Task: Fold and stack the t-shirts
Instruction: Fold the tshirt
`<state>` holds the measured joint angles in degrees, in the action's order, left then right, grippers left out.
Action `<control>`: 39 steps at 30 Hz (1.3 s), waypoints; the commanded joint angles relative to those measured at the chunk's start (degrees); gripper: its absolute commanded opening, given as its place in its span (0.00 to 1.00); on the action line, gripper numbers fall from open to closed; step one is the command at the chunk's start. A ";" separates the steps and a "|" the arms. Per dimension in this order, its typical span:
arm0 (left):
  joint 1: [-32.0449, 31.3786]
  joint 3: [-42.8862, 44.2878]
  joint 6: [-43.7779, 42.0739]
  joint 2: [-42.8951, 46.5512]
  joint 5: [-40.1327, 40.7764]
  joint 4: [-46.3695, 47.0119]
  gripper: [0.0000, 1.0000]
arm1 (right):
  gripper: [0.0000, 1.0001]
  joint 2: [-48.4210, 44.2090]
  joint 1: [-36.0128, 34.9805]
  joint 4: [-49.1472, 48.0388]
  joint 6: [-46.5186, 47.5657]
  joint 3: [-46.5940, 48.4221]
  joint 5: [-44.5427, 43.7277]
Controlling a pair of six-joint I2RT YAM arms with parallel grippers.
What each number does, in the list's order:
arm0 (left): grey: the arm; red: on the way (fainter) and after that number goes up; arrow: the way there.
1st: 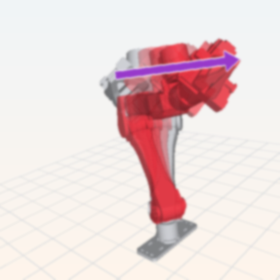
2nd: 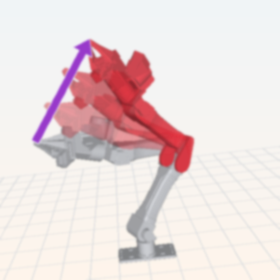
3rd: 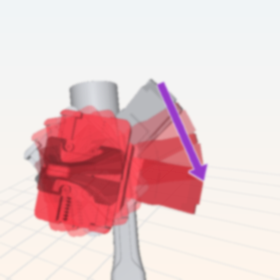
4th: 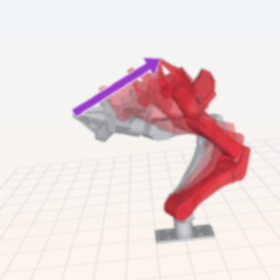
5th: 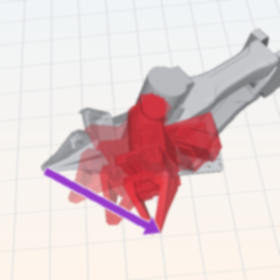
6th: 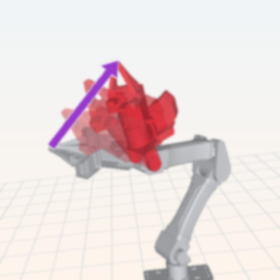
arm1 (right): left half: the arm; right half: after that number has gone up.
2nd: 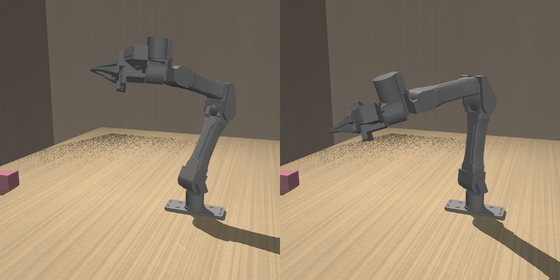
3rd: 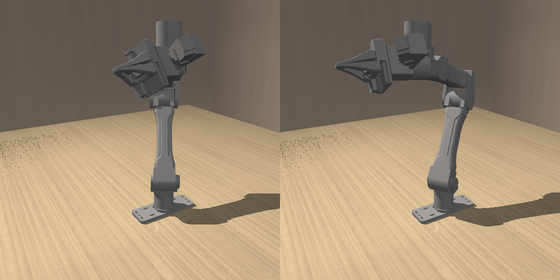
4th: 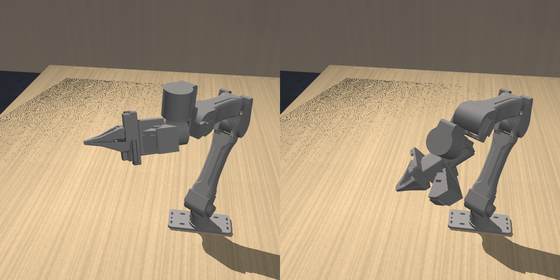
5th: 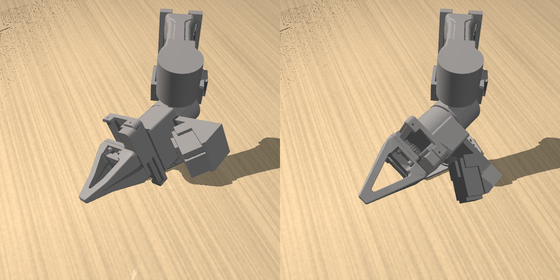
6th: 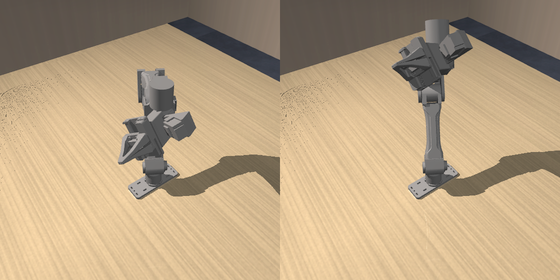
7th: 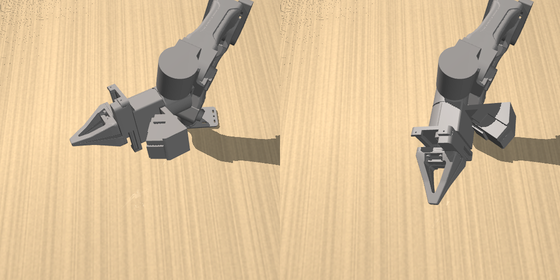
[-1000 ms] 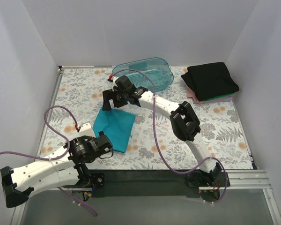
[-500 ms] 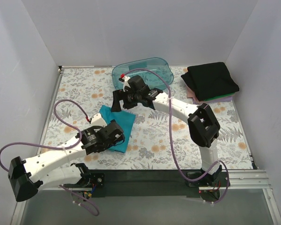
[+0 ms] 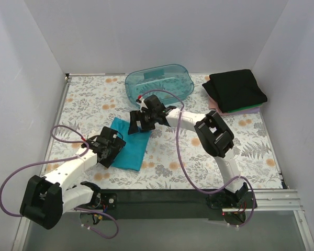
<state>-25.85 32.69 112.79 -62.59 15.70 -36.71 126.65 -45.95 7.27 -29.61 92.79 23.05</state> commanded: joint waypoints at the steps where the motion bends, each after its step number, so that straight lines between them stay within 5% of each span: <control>1: 3.52 -1.57 -2.31 0.10 -3.31 2.52 0.98 | 0.98 -3.24 0.34 -0.32 -0.89 -8.11 -2.74; 11: 3.79 -2.63 -13.73 -2.10 -18.05 14.99 0.98 | 0.98 -24.68 -3.87 -12.71 -10.19 -44.05 -14.24; 17: 3.61 -1.31 -20.32 -2.46 -28.53 19.31 0.95 | 0.98 -38.91 -18.35 -12.28 -24.61 -58.50 -26.81; 25: 3.52 -0.52 -21.65 7.30 -23.54 17.37 0.97 | 0.98 -48.34 -20.32 -7.97 -17.95 -52.02 -33.68; 39: 3.87 4.67 -21.21 -12.20 -16.60 19.04 0.97 | 0.98 -33.15 -5.04 -12.01 -12.94 -40.68 -24.28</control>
<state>-22.24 35.16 91.98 -74.70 -5.80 -18.13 90.78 -54.26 -3.99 -44.64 49.98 -2.61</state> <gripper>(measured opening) 0.970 0.984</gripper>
